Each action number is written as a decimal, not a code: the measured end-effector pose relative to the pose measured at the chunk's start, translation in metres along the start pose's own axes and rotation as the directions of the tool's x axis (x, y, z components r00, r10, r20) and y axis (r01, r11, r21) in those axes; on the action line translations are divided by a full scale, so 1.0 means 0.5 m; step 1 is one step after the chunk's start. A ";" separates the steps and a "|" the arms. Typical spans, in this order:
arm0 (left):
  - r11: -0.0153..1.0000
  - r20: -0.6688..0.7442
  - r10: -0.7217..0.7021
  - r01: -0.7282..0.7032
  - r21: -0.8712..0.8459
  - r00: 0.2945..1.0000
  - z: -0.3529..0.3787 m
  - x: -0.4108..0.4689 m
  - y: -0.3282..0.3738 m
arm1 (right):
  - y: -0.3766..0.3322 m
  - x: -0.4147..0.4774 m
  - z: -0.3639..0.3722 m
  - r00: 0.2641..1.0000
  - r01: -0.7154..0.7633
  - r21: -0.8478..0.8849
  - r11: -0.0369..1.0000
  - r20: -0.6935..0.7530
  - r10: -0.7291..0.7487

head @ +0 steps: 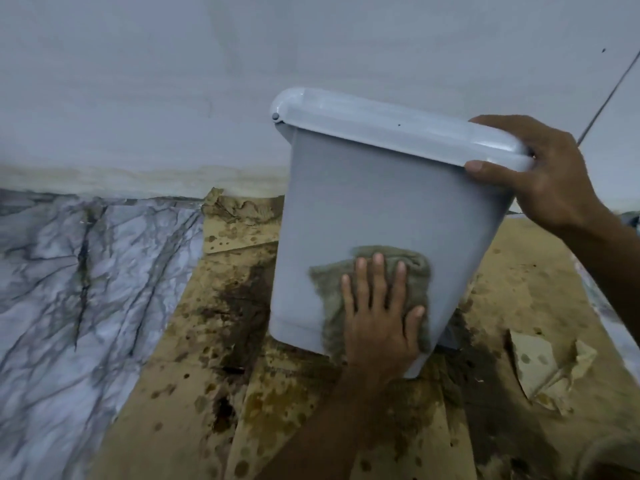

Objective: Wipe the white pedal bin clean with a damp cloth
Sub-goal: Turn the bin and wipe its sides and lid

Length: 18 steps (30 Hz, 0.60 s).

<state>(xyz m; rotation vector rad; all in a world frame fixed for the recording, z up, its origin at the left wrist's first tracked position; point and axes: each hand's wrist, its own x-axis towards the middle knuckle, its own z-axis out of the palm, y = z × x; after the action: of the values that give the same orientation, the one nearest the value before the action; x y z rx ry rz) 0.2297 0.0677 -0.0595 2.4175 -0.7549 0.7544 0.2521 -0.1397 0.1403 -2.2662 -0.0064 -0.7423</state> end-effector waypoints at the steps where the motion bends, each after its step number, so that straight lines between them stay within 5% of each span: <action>1: 0.997 -0.018 0.081 -0.081 0.004 0.997 -0.008 0.025 -0.019 | -0.001 0.000 0.000 1.000 0.003 -0.008 1.000 0.005 -0.002; 3: 0.997 -0.068 0.070 -0.071 -0.012 0.995 -0.031 0.073 -0.054 | -0.005 0.001 0.003 1.000 0.003 -0.013 1.000 0.010 -0.003; 6: 0.935 -0.191 -0.352 0.338 -0.105 0.916 -0.045 0.100 -0.081 | -0.012 0.001 0.008 1.000 0.006 -0.003 1.000 0.001 -0.006; 9: 0.629 -0.184 -0.773 0.698 -0.341 0.607 -0.028 0.061 -0.053 | -0.018 -0.003 0.013 1.000 0.003 0.010 1.000 -0.003 -0.003; 13: 0.170 0.060 -0.970 0.831 -0.530 0.236 0.004 0.026 0.037 | -0.019 -0.006 0.013 1.000 -0.006 -0.011 1.000 -0.015 0.006; 15: 0.207 0.101 -0.955 0.869 -0.450 0.279 0.008 0.018 0.088 | -0.018 -0.008 0.010 1.000 -0.013 -0.011 1.000 -0.010 0.012; 18: 0.629 0.032 -0.756 0.739 -0.242 0.654 -0.002 0.009 0.118 | -0.019 -0.011 0.007 1.000 -0.007 -0.013 1.000 0.000 0.007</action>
<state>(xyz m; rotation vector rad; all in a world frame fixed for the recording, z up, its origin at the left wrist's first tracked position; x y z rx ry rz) 0.1955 0.0240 -0.0389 2.1627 0.2326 0.3630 0.2474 -0.1294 0.1415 -2.2771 0.0062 -0.7404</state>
